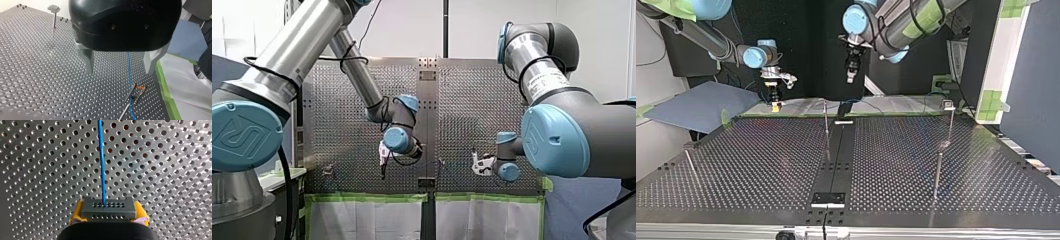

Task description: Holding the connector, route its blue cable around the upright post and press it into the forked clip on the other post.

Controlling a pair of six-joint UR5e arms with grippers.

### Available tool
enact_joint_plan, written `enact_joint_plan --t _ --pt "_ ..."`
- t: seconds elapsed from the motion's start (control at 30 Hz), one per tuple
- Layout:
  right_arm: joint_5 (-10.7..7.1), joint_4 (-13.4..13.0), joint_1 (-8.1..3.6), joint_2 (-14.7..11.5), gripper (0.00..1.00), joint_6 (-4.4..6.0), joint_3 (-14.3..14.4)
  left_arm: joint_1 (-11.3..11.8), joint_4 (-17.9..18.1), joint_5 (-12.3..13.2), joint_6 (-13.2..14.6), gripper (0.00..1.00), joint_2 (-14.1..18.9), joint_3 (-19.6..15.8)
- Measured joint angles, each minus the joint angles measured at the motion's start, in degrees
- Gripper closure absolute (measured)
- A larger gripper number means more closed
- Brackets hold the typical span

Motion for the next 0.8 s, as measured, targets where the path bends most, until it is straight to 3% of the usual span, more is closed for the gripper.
enact_joint_plan --t 0.3,0.8 --pt "-0.01 -0.5 -0.03 0.0 1.00 0.03 0.0 0.3 1.1 -0.2 -0.8 0.00 4.2 -4.2" --pt "-0.16 -0.4 -0.03 0.0 1.00 0.03 0.0 0.6 7.0 0.2 -3.8 0.00 11.1 -11.1"
